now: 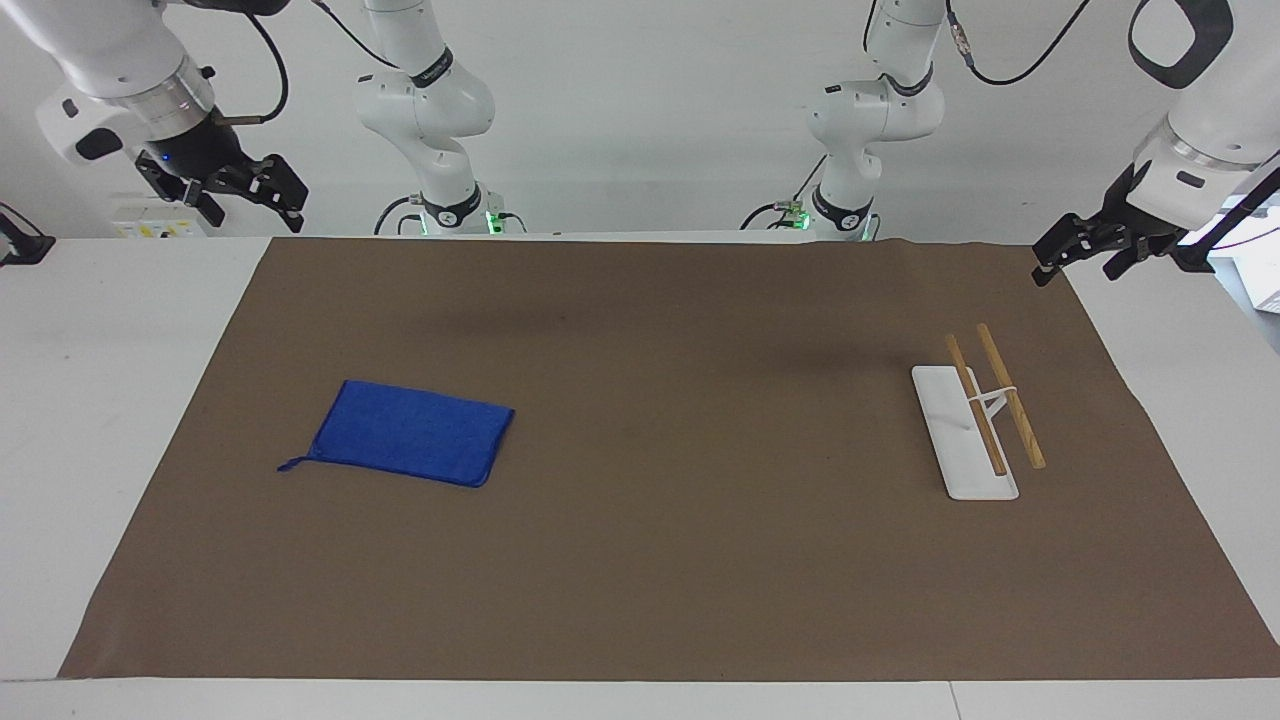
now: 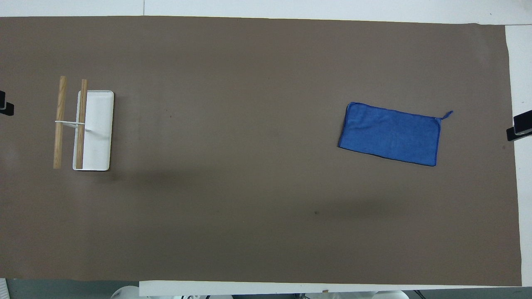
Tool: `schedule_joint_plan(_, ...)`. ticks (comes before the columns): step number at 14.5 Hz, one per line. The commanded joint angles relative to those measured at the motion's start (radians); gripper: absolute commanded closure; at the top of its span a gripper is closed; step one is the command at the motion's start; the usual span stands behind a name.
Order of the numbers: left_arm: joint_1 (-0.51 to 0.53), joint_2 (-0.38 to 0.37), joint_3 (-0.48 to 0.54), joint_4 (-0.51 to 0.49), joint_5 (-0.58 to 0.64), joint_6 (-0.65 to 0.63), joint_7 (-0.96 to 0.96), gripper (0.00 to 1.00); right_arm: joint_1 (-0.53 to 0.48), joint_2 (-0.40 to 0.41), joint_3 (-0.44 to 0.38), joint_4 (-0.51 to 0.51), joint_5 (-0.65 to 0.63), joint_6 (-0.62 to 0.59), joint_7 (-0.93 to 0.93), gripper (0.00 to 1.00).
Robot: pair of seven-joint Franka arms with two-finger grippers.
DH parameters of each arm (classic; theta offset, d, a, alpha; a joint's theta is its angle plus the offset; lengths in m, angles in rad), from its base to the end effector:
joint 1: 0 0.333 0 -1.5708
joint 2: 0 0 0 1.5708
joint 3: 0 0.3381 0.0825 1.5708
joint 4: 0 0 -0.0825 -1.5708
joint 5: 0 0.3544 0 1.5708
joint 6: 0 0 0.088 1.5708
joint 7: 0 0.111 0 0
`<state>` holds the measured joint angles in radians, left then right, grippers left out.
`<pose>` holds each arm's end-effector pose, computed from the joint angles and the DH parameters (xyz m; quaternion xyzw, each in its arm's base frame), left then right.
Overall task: Right arm passes towel to left arm to hang
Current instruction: 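Move the right gripper toward the blue towel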
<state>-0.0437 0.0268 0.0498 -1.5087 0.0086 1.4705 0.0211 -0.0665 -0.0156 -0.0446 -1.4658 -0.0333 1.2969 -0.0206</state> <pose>0.5234 0.0038 0.6473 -0.9994 0.0072 0.0325 0.0045 0.4856 -0.0588 0.6738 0.9958 -0.0483 -0.0775 0.0109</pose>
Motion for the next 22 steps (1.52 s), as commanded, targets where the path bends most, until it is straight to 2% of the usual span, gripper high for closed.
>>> schedule_joint_plan(1, 0.007, -0.019, -0.001, -0.022, -0.001, 0.016, 0.01, 0.0, 0.002, -0.027, -0.001, -0.036, 0.01, 0.024, -0.018, 0.01)
schedule_joint_plan(14, 0.007, -0.019, -0.001, -0.022, -0.001, 0.013, 0.01, 0.0, 0.014, -0.035, 0.006, -0.063, 0.007, 0.064, -0.038, 0.01)
schedule_joint_plan(16, 0.007, -0.019, -0.001, -0.022, -0.001, 0.013, 0.01, 0.0, 0.016, -0.069, 0.008, -0.186, 0.029, 0.212, -0.032, 0.01)
schedule_joint_plan(18, 0.007, -0.019, -0.001, -0.022, -0.001, 0.013, 0.01, 0.0, 0.045, -0.052, 0.012, -0.287, 0.062, 0.36, -0.016, 0.01)
schedule_joint_plan(22, 0.007, -0.019, -0.001, -0.022, -0.001, 0.013, 0.01, 0.0, 0.124, 0.063, 0.012, -0.462, 0.067, 0.658, 0.085, 0.01)
